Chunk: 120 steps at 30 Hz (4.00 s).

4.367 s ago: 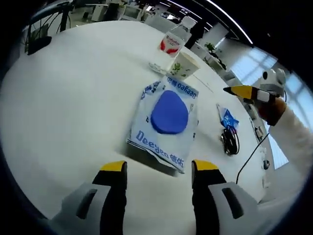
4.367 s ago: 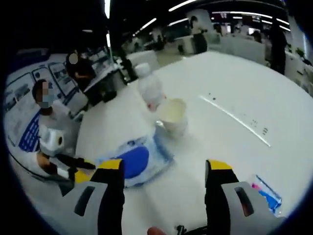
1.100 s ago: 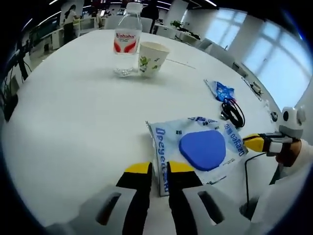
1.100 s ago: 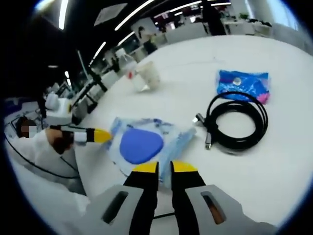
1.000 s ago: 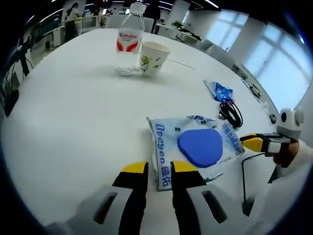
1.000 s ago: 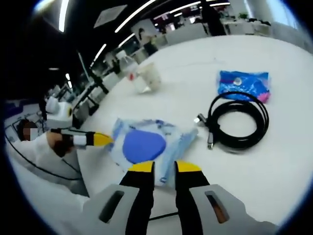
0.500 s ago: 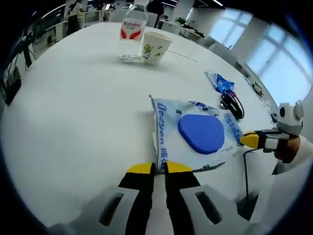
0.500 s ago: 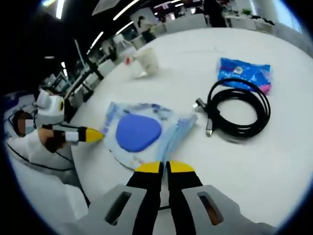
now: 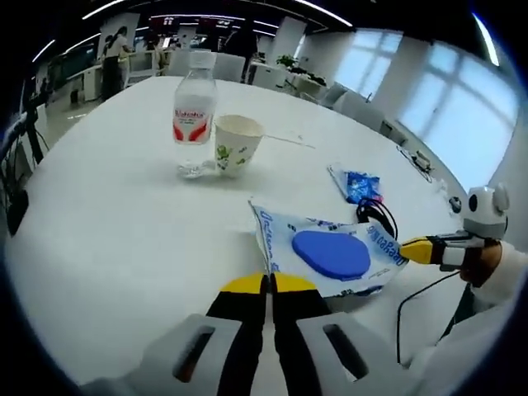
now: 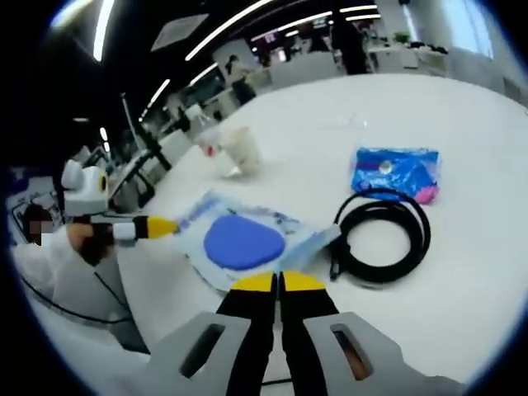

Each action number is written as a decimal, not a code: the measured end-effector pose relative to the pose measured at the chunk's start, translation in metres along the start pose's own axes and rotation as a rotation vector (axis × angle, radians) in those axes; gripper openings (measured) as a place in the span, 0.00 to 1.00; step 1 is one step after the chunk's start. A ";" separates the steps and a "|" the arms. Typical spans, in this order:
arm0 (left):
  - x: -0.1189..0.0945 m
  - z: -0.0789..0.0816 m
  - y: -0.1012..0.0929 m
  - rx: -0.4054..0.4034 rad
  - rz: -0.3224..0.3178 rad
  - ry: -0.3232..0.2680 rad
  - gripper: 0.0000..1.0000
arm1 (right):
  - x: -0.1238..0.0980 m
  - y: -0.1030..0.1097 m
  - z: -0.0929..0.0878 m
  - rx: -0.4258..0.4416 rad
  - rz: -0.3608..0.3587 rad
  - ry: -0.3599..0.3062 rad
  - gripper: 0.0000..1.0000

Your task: Arrange the tabletop items into an orderly group along one side of the table until the central work area is clear of visible clutter.

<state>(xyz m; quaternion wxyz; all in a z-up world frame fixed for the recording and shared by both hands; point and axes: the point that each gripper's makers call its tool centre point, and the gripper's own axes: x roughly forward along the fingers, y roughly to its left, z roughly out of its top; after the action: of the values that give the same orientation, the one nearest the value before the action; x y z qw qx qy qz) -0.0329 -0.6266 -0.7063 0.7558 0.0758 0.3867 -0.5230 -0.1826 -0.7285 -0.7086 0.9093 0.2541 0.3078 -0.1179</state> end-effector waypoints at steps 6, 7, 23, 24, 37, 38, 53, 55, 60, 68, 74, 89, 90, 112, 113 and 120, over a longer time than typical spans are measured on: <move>-0.005 0.050 -0.010 0.011 -0.022 -0.113 0.00 | -0.009 0.004 0.039 -0.003 0.012 -0.095 0.00; -0.004 0.058 -0.010 0.017 -0.023 -0.129 0.00 | -0.010 0.004 0.047 0.000 0.016 -0.112 0.00; 0.059 0.097 -0.027 0.106 -0.069 -0.088 0.00 | 0.005 -0.056 0.113 -0.058 -0.060 -0.179 0.00; 0.067 0.099 -0.026 0.099 -0.075 -0.081 0.00 | 0.006 -0.059 0.115 -0.057 -0.065 -0.180 0.00; 0.093 0.105 -0.002 0.118 -0.019 -0.054 0.00 | 0.052 -0.070 0.134 -0.126 -0.050 -0.152 0.00; 0.094 0.105 0.000 0.114 -0.016 -0.055 0.00 | 0.056 -0.071 0.131 -0.136 -0.048 -0.147 0.00; 0.116 0.079 0.009 0.146 0.025 0.013 0.00 | 0.088 -0.089 0.100 -0.172 -0.091 -0.050 0.00; 0.119 0.078 0.008 0.143 0.030 0.018 0.00 | 0.091 -0.092 0.100 -0.168 -0.099 -0.043 0.00; 0.125 0.075 0.011 0.139 0.047 0.029 0.00 | 0.096 -0.097 0.093 -0.209 -0.119 -0.018 0.00; 0.126 0.070 0.015 0.099 0.059 0.029 0.00 | 0.094 -0.099 0.090 -0.279 -0.145 -0.018 0.01; 0.121 0.077 0.020 0.063 0.064 -0.013 0.09 | 0.089 -0.093 0.089 -0.292 -0.152 -0.039 0.13; 0.082 0.080 0.010 0.128 0.037 -0.069 0.51 | 0.054 -0.078 0.088 -0.286 -0.142 -0.108 0.33; 0.080 0.080 0.010 0.128 0.037 -0.072 0.55 | 0.050 -0.077 0.088 -0.282 -0.143 -0.110 0.33; -0.009 0.054 0.032 0.188 0.073 -0.096 1.00 | -0.054 -0.069 0.038 -0.133 -0.111 -0.143 0.80; -0.012 0.052 0.034 0.191 0.074 -0.094 1.00 | -0.059 -0.067 0.032 -0.080 -0.100 -0.140 0.81; -0.034 0.027 0.048 0.150 0.069 -0.059 1.00 | -0.085 -0.070 0.016 -0.036 -0.122 -0.154 0.83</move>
<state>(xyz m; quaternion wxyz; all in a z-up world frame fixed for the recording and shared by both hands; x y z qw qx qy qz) 0.0159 -0.5948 -0.6790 0.7766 0.1299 0.3213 -0.5260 -0.2670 -0.7917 -0.6723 0.9258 0.2087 0.2539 -0.1866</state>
